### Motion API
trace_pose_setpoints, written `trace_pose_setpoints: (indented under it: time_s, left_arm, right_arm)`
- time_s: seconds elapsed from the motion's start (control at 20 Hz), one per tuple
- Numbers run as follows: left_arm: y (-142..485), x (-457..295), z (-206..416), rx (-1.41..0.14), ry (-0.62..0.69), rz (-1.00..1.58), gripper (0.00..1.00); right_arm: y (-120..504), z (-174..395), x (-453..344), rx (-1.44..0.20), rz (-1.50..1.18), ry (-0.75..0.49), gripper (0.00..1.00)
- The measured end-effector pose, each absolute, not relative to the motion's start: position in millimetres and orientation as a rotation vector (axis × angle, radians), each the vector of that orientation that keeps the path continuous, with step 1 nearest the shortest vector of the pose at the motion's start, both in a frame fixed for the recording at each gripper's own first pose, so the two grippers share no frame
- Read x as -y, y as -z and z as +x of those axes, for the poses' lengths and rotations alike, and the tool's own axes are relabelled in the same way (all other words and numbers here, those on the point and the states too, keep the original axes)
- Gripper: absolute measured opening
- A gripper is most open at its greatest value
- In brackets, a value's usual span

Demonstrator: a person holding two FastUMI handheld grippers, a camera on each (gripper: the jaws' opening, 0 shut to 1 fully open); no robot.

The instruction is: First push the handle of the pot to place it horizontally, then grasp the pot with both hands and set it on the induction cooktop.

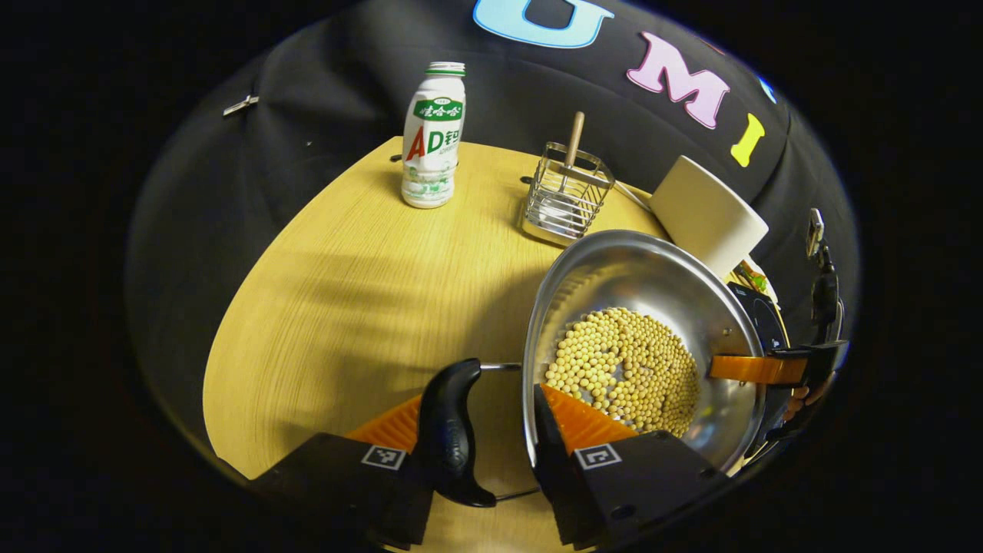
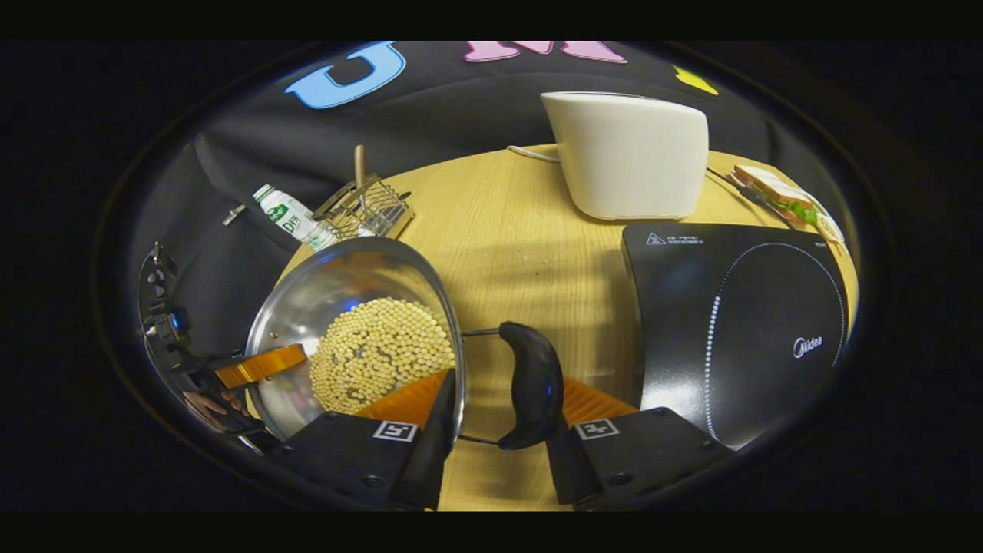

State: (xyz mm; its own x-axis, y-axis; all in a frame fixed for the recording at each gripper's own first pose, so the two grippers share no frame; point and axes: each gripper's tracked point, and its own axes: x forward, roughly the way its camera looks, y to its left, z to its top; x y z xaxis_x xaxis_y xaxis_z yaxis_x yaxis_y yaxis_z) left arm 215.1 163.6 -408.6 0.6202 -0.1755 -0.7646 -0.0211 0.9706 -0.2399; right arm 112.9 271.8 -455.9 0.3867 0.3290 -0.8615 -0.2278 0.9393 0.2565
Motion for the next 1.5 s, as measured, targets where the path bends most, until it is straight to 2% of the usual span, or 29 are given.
trace_pose_setpoints:
  time_s: [0.05,0.35,0.4,0.45,0.8,1.5]
  left_arm:
    - [406,-162,211,-0.895,0.085,-0.225,0.65]
    - [369,-141,195,-0.881,0.088,-0.205,0.64]
    - [361,-134,194,-0.879,0.091,-0.203,0.63]
    - [353,-126,195,-0.872,0.094,-0.199,0.63]
    - [315,-54,206,-0.849,0.136,-0.197,0.63]
    - [300,105,230,-0.860,0.236,-0.153,0.63]
  right_arm:
    - [457,111,-270,-1.131,0.093,-0.360,0.55]
    - [445,123,-262,-1.107,0.120,-0.365,0.55]
    - [446,123,-263,-1.097,0.125,-0.365,0.51]
    - [447,123,-264,-1.090,0.123,-0.365,0.55]
    - [451,115,-269,-1.062,0.128,-0.324,0.55]
    - [453,104,-273,-1.064,0.168,-0.218,0.55]
